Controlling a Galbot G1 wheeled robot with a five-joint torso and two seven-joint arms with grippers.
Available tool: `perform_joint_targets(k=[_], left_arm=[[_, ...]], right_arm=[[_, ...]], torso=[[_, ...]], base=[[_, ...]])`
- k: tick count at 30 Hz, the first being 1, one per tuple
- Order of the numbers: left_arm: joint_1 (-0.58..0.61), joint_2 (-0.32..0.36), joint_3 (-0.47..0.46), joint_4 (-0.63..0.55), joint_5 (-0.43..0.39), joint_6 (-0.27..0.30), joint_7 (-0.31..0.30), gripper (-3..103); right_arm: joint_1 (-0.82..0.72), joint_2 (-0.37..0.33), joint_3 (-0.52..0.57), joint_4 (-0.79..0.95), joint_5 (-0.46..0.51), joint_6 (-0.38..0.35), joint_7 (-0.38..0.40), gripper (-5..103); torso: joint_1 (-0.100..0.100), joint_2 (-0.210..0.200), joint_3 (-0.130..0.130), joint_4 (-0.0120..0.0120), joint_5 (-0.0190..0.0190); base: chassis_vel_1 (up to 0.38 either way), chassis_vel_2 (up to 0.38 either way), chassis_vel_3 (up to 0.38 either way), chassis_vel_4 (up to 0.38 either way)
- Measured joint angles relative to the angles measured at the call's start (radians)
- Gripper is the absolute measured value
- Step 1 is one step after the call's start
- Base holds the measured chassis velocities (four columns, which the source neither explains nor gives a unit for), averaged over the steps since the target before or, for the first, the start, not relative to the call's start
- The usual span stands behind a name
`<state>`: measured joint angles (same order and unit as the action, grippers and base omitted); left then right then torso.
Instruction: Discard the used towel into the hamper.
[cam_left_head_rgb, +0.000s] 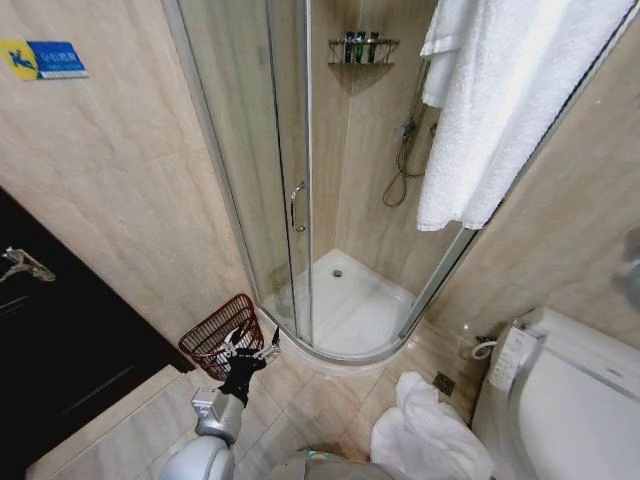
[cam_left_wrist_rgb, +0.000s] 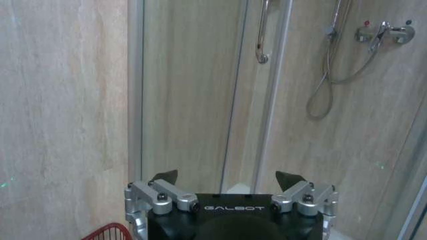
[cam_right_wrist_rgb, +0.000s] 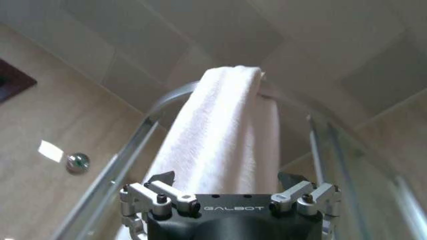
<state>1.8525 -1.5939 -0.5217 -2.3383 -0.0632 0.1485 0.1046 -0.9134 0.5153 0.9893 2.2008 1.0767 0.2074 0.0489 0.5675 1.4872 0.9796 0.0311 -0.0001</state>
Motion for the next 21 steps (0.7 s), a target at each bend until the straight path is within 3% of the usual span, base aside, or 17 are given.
perform_joint_targets(k=[3, 5, 7, 8, 10, 11, 14, 15, 19, 21], left_arm=[[0.0, 0.0, 0.0, 0.0, 0.0, 0.0, 0.0, 99], [0.0, 0.0, 0.0, 0.0, 0.0, 0.0, 0.0, 99], [0.0, 0.0, 0.0, 0.0, 0.0, 0.0, 0.0, 99], [0.0, 0.0, 0.0, 0.0, 0.0, 0.0, 0.0, 99], [0.0, 0.0, 0.0, 0.0, 0.0, 0.0, 0.0, 99], [0.0, 0.0, 0.0, 0.0, 0.0, 0.0, 0.0, 99], [0.0, 0.0, 0.0, 0.0, 0.0, 0.0, 0.0, 99], [0.0, 0.0, 0.0, 0.0, 0.0, 0.0, 0.0, 99], [0.0, 0.0, 0.0, 0.0, 0.0, 0.0, 0.0, 99], [0.0, 0.0, 0.0, 0.0, 0.0, 0.0, 0.0, 99]], right_arm=[[0.07, -0.099, 0.0, -0.016, 0.132, -0.046, 0.005, 100], [0.094, -0.138, 0.0, -0.031, 0.164, -0.055, 0.01, 100], [0.113, -0.226, 0.018, -0.058, 0.234, -0.082, 0.053, 100], [0.113, -0.226, 0.018, -0.058, 0.234, -0.082, 0.053, 100], [0.115, -0.298, 0.035, -0.083, 0.302, -0.1, 0.099, 100], [0.115, -0.298, 0.035, -0.083, 0.302, -0.1, 0.099, 100], [0.085, -0.452, 0.071, -0.151, 0.391, -0.104, 0.138, 100], [0.085, -0.452, 0.071, -0.151, 0.391, -0.104, 0.138, 100], [0.024, -0.614, 0.138, -0.219, 0.472, -0.098, 0.155, 100], [0.014, -0.64, 0.149, -0.23, 0.487, -0.095, 0.156, 100]], torso=[[0.0, 0.0, 0.0, 0.0, 0.0], [0.0, 0.0, 0.0, 0.0001, 0.0001], [0.0, 0.0, 0.0, 0.0, 0.0002], [0.0, 0.0, 0.0, 0.0, 0.0002], [0.0, 0.0, 0.0, -0.0002, 0.0002], [0.0, 0.0, 0.0, -0.0002, 0.0002], [0.0, 0.0, 0.0, -0.0001, 0.0003], [0.0, 0.0, 0.0, -0.0001, 0.0003], [0.0, 0.0, 0.0, -0.0001, 0.0], [0.0, 0.0, 0.0, 0.0, -0.0003]], base=[[0.0, 0.0, 0.0, 0.0], [0.0, 0.0, 0.0, 0.0], [0.0, 0.0, 0.0, 0.0], [0.0, 0.0, 0.0, 0.0], [0.0, 0.0, 0.0, 0.0], [0.0, 0.0, 0.0, 0.0], [0.0, 0.0, 0.0, 0.0], [0.0, 0.0, 0.0, 0.0], [0.0, 0.0, 0.0, 0.0], [0.0, 0.0, 0.0, 0.0]])
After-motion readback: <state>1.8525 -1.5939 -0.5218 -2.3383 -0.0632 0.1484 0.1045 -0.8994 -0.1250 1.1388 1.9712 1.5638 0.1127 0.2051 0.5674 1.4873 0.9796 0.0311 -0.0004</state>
